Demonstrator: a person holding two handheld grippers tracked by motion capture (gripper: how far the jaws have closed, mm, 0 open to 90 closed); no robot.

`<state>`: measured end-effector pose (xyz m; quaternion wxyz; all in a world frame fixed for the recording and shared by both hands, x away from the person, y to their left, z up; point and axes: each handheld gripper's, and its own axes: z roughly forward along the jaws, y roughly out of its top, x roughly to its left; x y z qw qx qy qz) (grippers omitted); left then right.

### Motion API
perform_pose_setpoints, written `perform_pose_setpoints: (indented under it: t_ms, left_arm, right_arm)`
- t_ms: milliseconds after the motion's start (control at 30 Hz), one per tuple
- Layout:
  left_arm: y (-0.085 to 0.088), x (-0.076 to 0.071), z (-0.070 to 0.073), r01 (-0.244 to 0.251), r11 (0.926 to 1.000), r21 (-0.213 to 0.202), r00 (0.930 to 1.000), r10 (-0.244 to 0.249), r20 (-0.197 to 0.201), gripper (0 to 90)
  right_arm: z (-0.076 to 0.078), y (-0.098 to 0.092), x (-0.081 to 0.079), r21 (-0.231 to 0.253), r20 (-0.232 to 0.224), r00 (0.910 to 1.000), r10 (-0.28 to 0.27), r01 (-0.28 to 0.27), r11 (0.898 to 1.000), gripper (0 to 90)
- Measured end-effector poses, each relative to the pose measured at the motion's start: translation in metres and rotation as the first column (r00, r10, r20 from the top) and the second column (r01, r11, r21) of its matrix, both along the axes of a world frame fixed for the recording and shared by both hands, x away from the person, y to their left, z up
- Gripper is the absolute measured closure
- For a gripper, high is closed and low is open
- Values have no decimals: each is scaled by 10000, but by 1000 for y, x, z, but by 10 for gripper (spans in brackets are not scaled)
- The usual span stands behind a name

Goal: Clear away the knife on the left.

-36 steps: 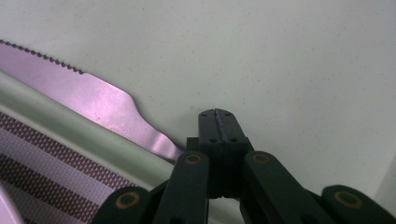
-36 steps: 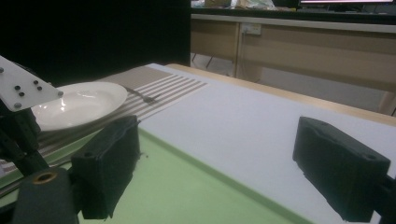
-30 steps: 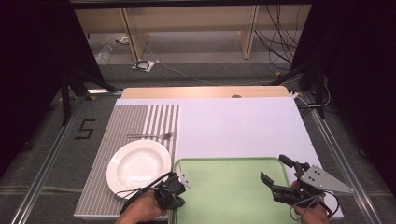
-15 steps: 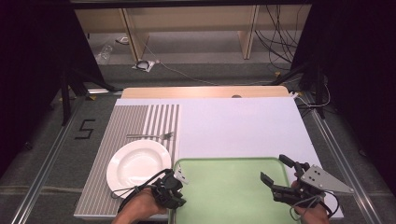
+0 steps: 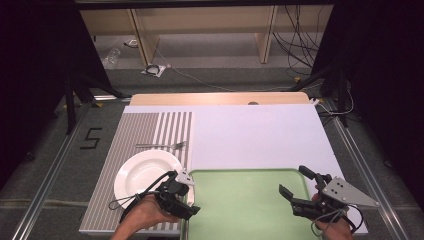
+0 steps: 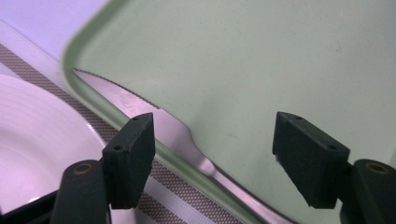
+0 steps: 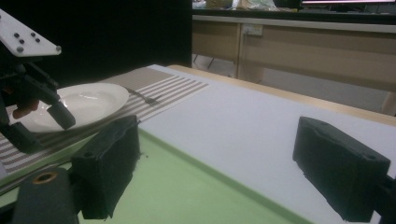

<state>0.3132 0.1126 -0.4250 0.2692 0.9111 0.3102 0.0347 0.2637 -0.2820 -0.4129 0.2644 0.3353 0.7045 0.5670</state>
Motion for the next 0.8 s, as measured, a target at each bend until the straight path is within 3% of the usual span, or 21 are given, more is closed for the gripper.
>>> perform_pose_setpoints:
  t_ms: [267,500,633,800]
  left_arm:
    - [13,7,14,-579,9973,-460,9959,609,668,259]
    - [20,12,20,-940,9933,-679,9907,1000,917,257]
    - [24,15,21,-1142,9903,-789,9859,1227,1141,245]
    - [33,19,23,-1546,9824,-1049,9741,1693,1502,230]
  right_arm:
    - [-1,0,1,21,-61,10000,1,-1,10000,156]
    - [-2,-1,2,53,-63,10000,-7,7,10000,156]
    - [-2,0,2,30,-89,10000,-6,6,10000,156]
    - [-2,1,2,35,-102,9999,36,-35,10000,155]
